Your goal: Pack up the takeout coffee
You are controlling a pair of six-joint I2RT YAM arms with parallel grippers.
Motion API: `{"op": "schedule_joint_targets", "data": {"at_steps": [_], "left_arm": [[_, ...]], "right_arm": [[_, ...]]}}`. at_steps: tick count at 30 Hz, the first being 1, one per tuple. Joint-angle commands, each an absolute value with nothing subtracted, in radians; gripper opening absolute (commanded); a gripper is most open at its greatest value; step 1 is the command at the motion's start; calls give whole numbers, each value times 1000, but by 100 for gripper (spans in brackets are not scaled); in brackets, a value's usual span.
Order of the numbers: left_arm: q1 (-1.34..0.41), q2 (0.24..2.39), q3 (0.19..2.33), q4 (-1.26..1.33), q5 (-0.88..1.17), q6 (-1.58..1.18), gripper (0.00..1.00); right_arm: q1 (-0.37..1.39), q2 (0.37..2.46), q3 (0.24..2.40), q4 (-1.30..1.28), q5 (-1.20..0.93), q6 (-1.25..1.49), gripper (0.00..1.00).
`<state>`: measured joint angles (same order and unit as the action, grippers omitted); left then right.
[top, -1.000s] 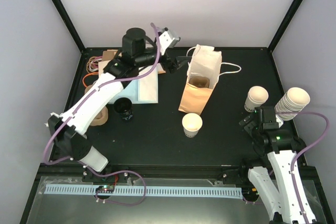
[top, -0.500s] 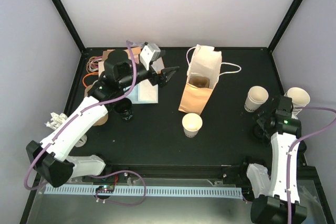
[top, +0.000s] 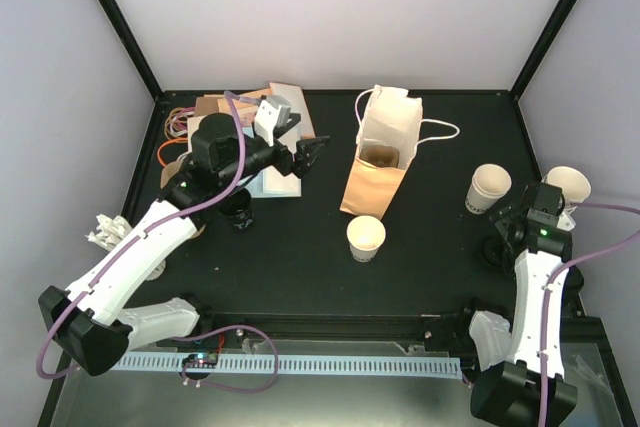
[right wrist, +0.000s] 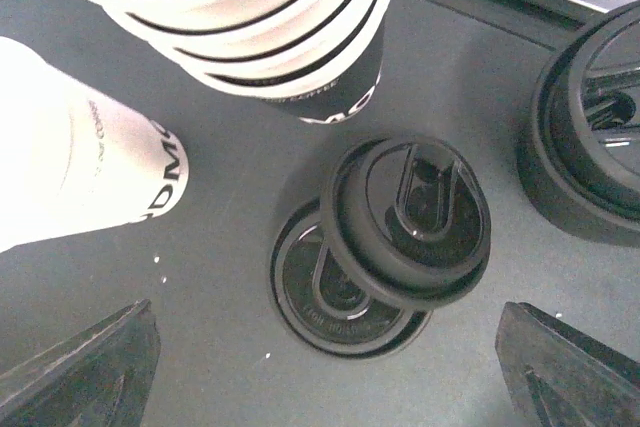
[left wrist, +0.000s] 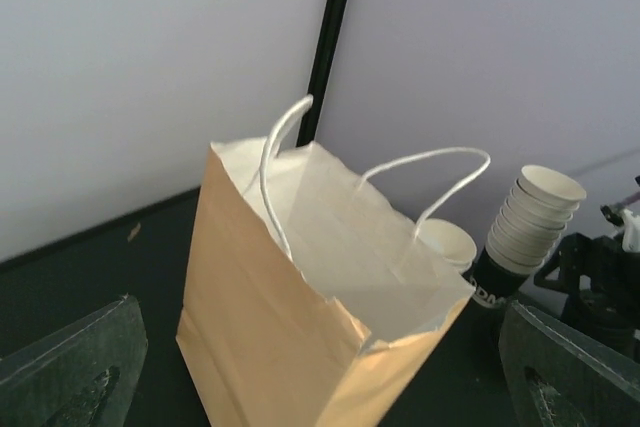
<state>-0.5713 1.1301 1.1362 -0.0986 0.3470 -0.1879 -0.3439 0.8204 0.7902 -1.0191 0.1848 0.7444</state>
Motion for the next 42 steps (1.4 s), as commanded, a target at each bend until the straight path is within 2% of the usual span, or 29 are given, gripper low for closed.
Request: {"op": "schedule_joint_targets", "data": {"at_steps": [1, 7, 10, 15, 17, 19, 25, 42], "left_arm": [[-586, 1122, 1157, -221, 359, -242, 99], [-591, 1036, 1098, -170, 393, -288, 99], [-591, 1037, 1108, -194, 415, -300, 99], [-591, 1048, 1114, -200, 458, -327, 99], [-591, 1048, 1114, -197, 465, -331, 99], [-592, 1045, 1114, -196, 472, -330, 99], [-591, 1034, 1108, -198, 477, -320, 99], [-592, 1027, 1091, -192, 478, -313, 99]], "right_arm": [[-351, 824, 747, -882, 266, 772, 95], [-351, 849, 694, -793, 330, 730, 94], [-351, 848, 663, -740, 323, 736, 76], [-351, 861, 607, -674, 320, 779, 71], [-351, 876, 592, -660, 346, 798, 63], [-351, 903, 595, -671, 360, 815, 59], [-350, 952, 571, -678, 347, 847, 59], [-341, 876, 465, -641, 126, 848, 59]]}}
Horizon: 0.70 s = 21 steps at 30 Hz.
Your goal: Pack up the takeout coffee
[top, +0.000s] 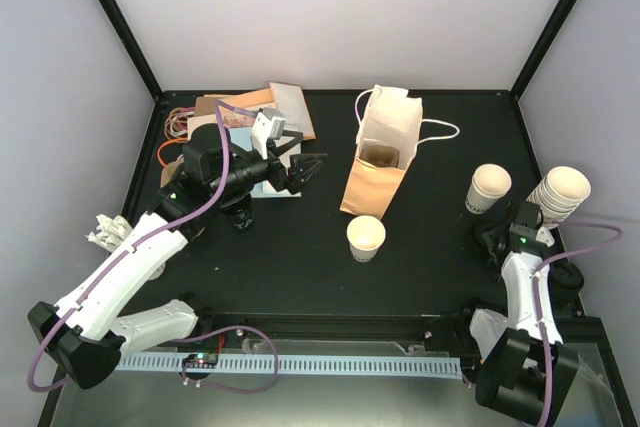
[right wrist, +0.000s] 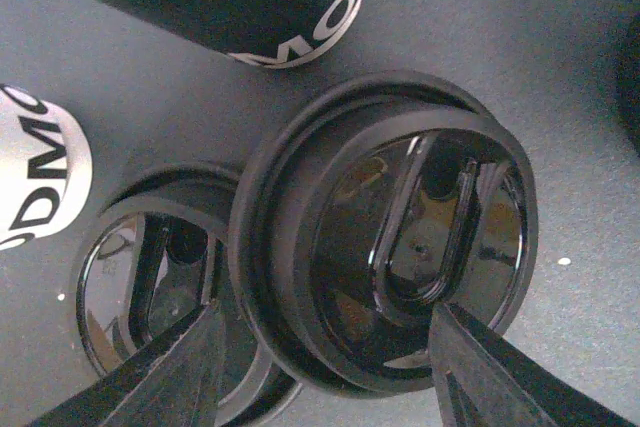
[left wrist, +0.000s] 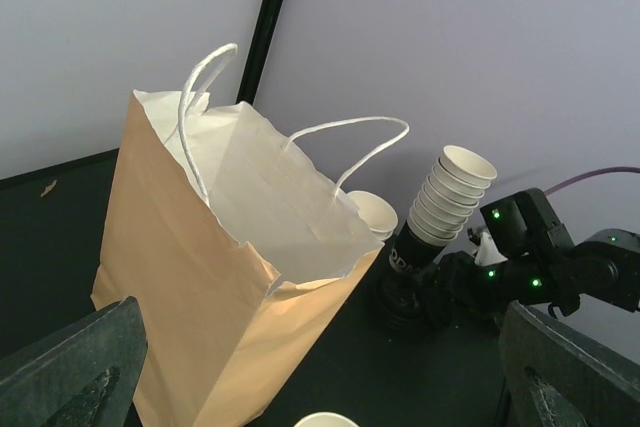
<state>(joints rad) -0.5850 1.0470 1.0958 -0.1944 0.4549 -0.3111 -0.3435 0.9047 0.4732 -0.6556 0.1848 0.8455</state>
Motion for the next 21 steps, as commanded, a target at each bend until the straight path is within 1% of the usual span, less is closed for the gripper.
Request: {"op": "schedule_joint_targets", "data": {"at_steps": [1, 5, 10, 21], "left_arm": [[-591, 1026, 1091, -191, 479, -312, 99], [-591, 1026, 1089, -192, 479, -306, 99], [-592, 1026, 1088, -190, 481, -304, 99], [-591, 1029, 1086, -190, 482, -295, 99]], "right_arm": [[-341, 873, 464, -638, 113, 844, 59], [-332, 890, 459, -617, 41, 835, 59], [-284, 931, 467, -597, 6, 842, 59], [-26, 959, 495, -587, 29, 982, 59]]}}
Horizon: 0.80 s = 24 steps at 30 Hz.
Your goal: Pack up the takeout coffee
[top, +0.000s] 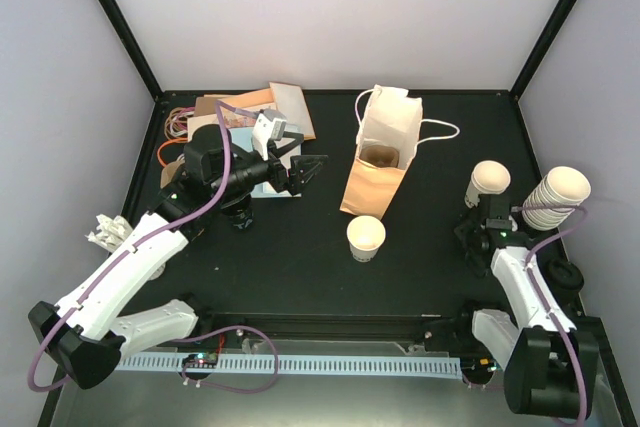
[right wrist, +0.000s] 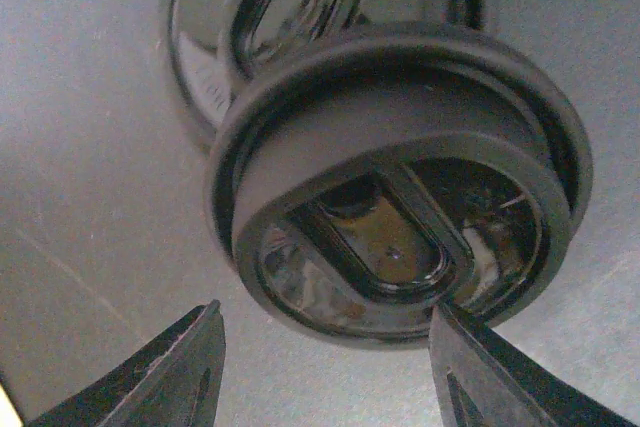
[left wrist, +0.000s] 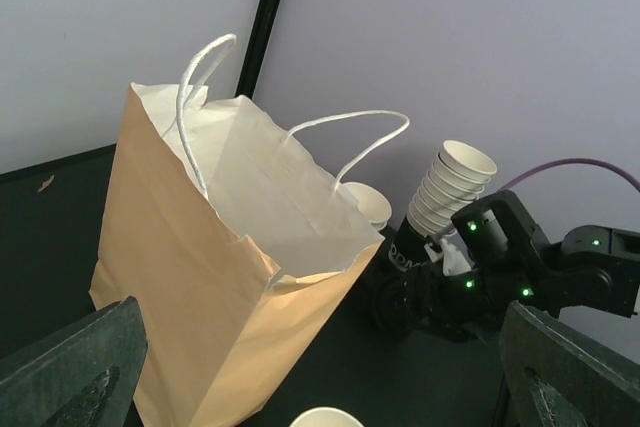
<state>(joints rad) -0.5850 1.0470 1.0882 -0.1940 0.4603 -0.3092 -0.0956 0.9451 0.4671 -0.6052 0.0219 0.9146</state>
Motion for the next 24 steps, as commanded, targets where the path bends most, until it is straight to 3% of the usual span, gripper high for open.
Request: {"op": "schedule_joint_targets", "data": {"at_steps": [1, 6, 9, 13, 16, 24], "left_arm": [[-591, 1028, 1085, -190, 481, -293, 99], [-591, 1016, 1070, -185, 475, -291, 99], [-592, 999, 1051, -180, 465, -293, 99], [-591, 976, 1028, -175, 448, -302, 99], [-592, 970, 1017, -183, 428, -309, 99], [-592, 956, 974, -169, 423, -327, 99]], "right_arm": [[-2, 962, 501, -588, 31, 993, 59], [117, 970, 544, -628, 64, 1021, 62], [132, 963, 569, -676, 100, 985, 68], [133, 942, 602, -770, 209, 940, 99], [131, 928, 612, -800, 263, 909, 100], [-24, 900, 593, -746, 126, 753, 100]]}}
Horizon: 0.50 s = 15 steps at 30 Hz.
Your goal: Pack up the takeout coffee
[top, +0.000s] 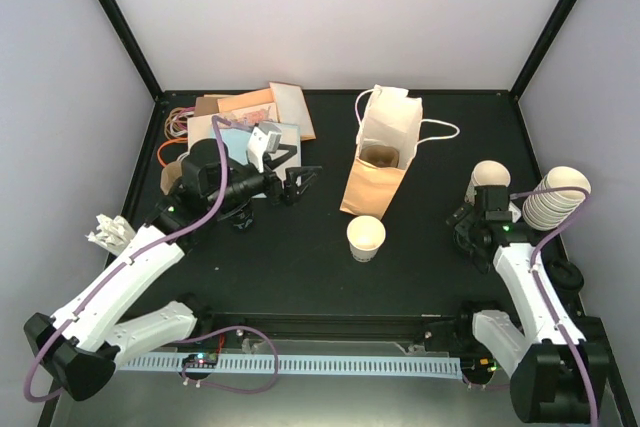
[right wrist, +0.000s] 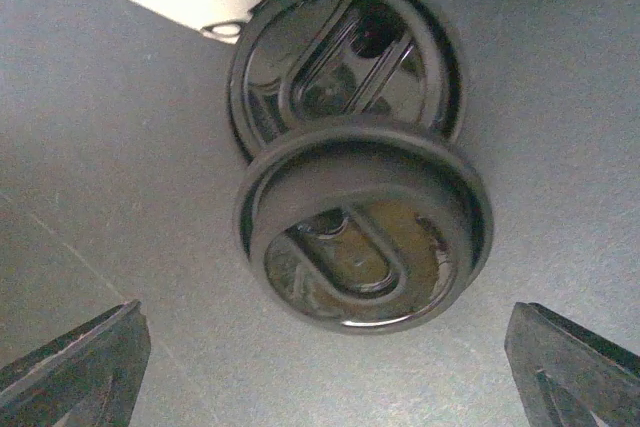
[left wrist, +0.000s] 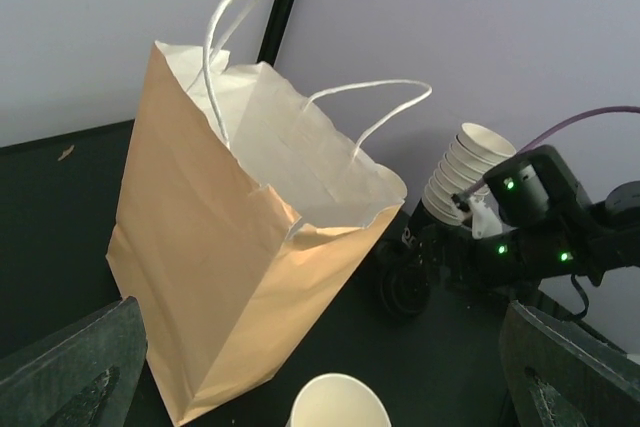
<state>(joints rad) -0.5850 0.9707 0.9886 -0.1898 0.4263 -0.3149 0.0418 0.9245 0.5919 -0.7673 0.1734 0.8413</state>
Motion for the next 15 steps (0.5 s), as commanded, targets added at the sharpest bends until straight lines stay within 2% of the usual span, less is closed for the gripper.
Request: {"op": "schedule_joint_targets", "data": {"at_steps": [1, 10, 15], "left_arm": [[-591, 952, 965, -163, 427, -327, 99], [-591, 920, 903, -94, 451, -315, 99], [-592, 925, 902, -90, 455, -307, 99]], "right_arm": [[-36, 901, 592, -744, 132, 751, 100], [-70, 964, 606, -705, 167, 720, 100], [-69, 988, 576, -666, 136, 726, 97]]}}
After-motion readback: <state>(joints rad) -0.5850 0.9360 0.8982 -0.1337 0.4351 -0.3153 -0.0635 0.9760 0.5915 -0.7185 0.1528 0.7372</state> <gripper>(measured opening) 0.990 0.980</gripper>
